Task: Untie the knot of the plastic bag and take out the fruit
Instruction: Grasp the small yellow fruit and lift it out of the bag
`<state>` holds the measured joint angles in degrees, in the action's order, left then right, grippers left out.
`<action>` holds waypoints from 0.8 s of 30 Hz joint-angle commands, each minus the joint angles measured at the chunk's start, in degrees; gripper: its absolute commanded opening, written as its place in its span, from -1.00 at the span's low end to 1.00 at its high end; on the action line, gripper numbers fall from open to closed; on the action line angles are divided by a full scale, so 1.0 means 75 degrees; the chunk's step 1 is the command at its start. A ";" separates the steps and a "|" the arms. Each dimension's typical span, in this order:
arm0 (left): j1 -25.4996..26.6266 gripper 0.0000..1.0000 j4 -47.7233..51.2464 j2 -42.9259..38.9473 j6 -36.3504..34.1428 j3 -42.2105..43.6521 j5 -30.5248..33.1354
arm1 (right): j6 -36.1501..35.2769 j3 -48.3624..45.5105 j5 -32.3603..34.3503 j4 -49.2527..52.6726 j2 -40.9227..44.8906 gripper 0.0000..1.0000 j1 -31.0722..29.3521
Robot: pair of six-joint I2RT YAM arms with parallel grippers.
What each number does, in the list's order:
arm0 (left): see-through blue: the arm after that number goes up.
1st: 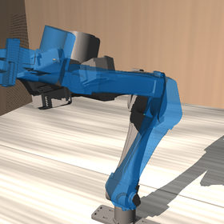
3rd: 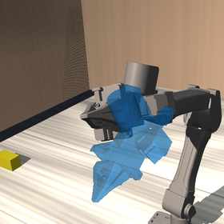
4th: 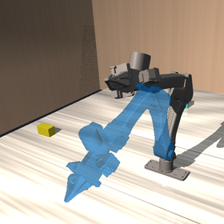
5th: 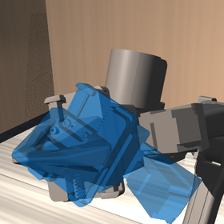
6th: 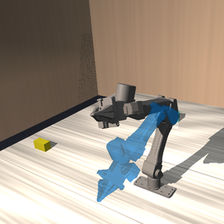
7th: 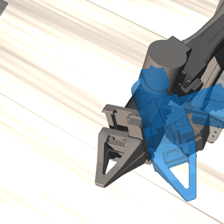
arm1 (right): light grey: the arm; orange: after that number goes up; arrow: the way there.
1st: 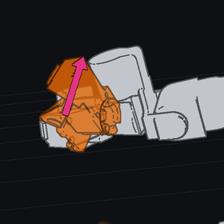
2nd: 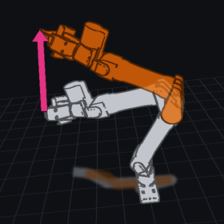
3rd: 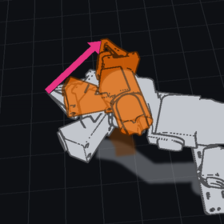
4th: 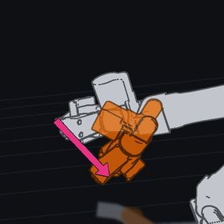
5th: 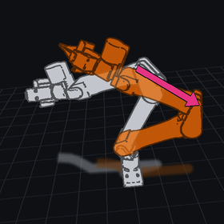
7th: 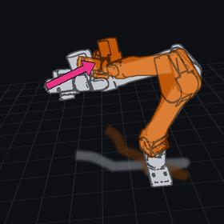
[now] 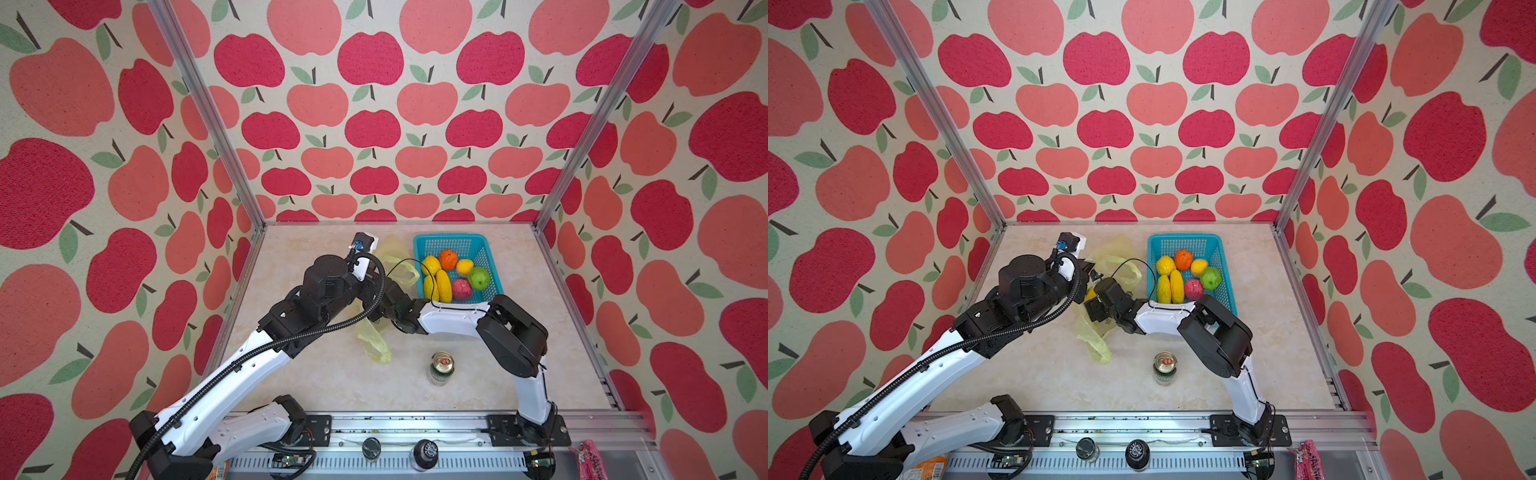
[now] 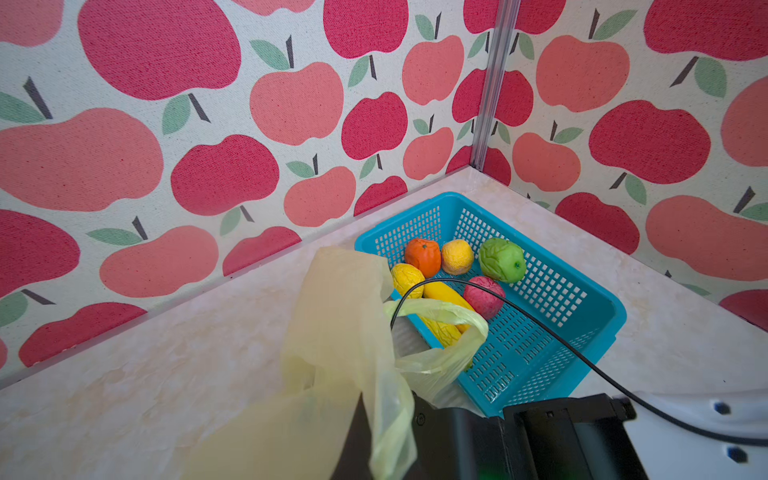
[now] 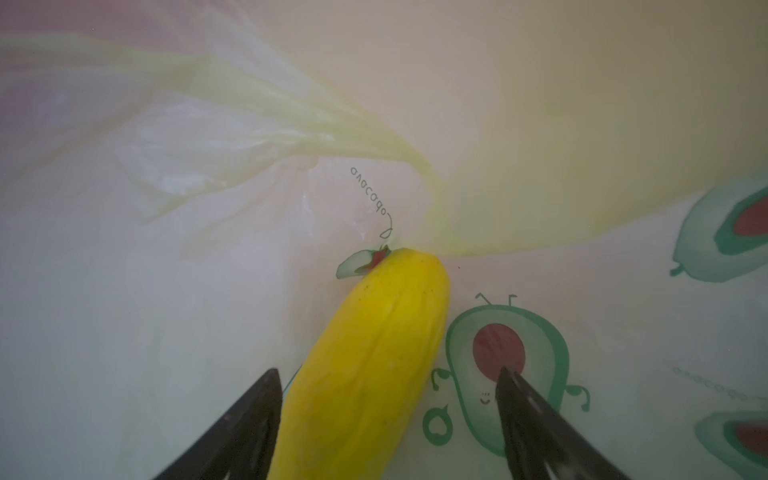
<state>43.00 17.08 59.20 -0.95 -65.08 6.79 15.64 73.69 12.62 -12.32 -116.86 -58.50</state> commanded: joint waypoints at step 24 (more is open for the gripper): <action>0.0079 -1.00 0.0022 0.0217 0.0006 -0.0140 0.0642 | 0.0488 0.1187 -0.1101 0.1169 -0.0967 -0.27 0.0302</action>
<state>43.44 17.08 59.79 -0.95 -65.10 8.36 19.75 85.52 4.75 -4.05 -127.50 -56.62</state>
